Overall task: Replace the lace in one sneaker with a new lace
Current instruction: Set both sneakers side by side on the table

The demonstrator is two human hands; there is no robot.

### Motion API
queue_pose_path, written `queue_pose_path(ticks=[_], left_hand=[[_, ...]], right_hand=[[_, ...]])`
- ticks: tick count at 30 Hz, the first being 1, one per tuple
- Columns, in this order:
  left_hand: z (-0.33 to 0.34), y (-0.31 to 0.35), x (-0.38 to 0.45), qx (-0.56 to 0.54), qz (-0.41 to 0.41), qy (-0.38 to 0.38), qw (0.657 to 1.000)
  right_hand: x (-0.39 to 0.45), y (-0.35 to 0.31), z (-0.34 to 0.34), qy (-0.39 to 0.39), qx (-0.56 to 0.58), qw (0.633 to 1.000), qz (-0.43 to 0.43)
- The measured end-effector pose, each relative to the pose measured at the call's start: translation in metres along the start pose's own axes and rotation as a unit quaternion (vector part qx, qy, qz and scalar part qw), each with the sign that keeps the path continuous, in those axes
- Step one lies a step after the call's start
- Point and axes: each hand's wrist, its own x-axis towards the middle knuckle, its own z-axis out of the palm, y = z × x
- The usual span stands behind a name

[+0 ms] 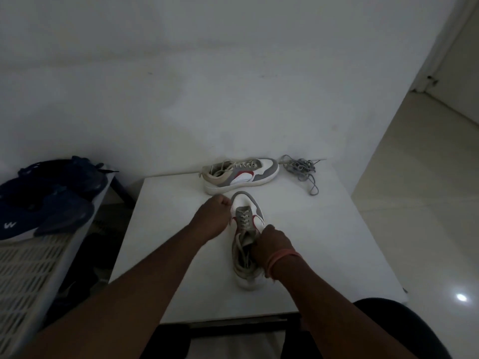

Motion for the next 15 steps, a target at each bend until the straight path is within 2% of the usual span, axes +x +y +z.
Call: queue_pose_path(ticks=[2,4,8,10,12,15], left_hand=[[-0.008,0.006,0.027,0.118,0.058,0.021,0.991],[-0.015,0.014,0.053,0.224,0.105,0.039,0.968],[-0.022,0.023,0.102,0.443,0.096,0.002,0.891],[-0.021,0.018,0.111,0.460,0.111,0.013,0.881],[-0.018,0.012,0.112,0.441,0.143,0.032,0.885],[-0.002,-0.003,0.094,0.444,0.105,-0.010,0.890]], right_hand=[[0.006,0.000,0.006,-0.002,-0.018,1.000,-0.006],[0.014,0.000,0.006,-0.006,0.007,1.000,-0.001],[0.034,0.010,-0.009,0.027,0.114,0.993,0.011],[0.040,0.016,-0.013,0.045,0.120,0.992,0.015],[0.047,0.021,-0.018,0.052,0.099,0.993,0.030],[0.055,0.026,-0.025,0.049,0.091,0.994,0.047]])
